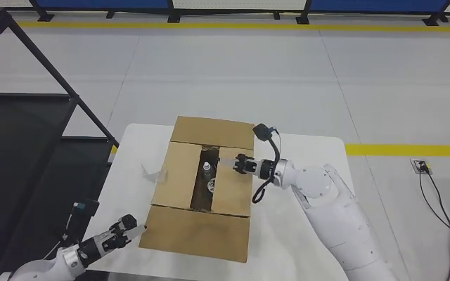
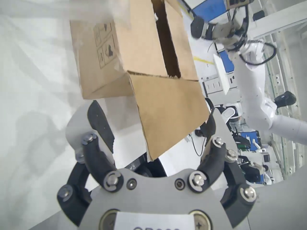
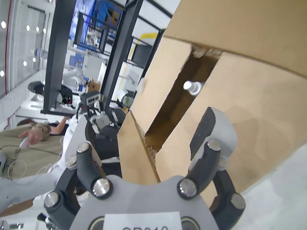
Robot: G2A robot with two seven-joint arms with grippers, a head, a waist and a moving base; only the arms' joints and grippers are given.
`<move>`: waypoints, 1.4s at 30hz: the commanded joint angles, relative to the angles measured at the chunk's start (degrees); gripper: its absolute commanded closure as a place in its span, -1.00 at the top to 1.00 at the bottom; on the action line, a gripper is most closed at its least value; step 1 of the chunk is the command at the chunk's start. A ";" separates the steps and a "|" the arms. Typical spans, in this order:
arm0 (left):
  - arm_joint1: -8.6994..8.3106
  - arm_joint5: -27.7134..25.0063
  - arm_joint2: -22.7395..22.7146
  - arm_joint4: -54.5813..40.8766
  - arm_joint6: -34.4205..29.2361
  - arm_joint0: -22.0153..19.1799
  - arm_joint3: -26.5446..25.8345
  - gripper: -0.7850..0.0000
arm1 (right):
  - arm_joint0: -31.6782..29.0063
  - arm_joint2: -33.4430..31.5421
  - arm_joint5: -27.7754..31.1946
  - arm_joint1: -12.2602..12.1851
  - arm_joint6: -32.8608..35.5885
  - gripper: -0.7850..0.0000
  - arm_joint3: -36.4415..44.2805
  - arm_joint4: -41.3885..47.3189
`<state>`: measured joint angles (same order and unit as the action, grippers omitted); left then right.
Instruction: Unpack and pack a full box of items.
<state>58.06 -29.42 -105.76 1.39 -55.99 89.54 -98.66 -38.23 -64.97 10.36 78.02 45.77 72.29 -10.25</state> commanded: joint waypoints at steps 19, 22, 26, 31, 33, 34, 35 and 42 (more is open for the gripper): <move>-1.56 -6.46 2.78 -5.45 -6.29 2.00 -2.02 1.00 | 6.95 2.03 -2.43 2.22 -23.96 1.00 -18.72 -4.52; -1.66 -5.75 2.65 -6.01 -4.65 1.88 -2.23 1.00 | 9.42 3.73 -1.61 3.33 -25.19 1.00 -24.52 -3.16; -1.75 -5.05 2.86 -5.87 -2.46 1.66 -2.58 1.00 | 12.52 5.33 1.41 4.91 -25.09 1.00 -31.89 0.37; -1.86 -4.67 3.24 -6.23 -0.56 1.49 -3.41 1.00 | 15.79 6.49 6.73 6.58 -21.62 1.00 -39.25 4.91; -1.92 -4.61 3.30 -6.31 0.01 1.30 -3.71 1.00 | 16.71 6.75 8.94 7.26 -20.90 1.00 -41.30 6.70; -1.95 -4.70 3.42 -6.44 0.25 1.26 -3.86 1.00 | 17.20 6.73 9.96 7.52 -20.57 1.00 -42.42 7.60; -1.98 -4.72 3.47 -6.43 0.44 1.23 -4.00 1.00 | 17.69 6.76 10.98 7.77 -20.31 1.00 -43.42 8.20; -2.14 -4.87 3.71 -6.17 2.53 1.32 -4.53 1.00 | 20.42 6.06 18.57 8.80 -14.50 1.00 -48.64 13.10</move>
<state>55.94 -34.33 -102.06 -4.83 -53.79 90.86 -103.16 -18.05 -58.73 28.06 86.78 30.24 24.17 2.14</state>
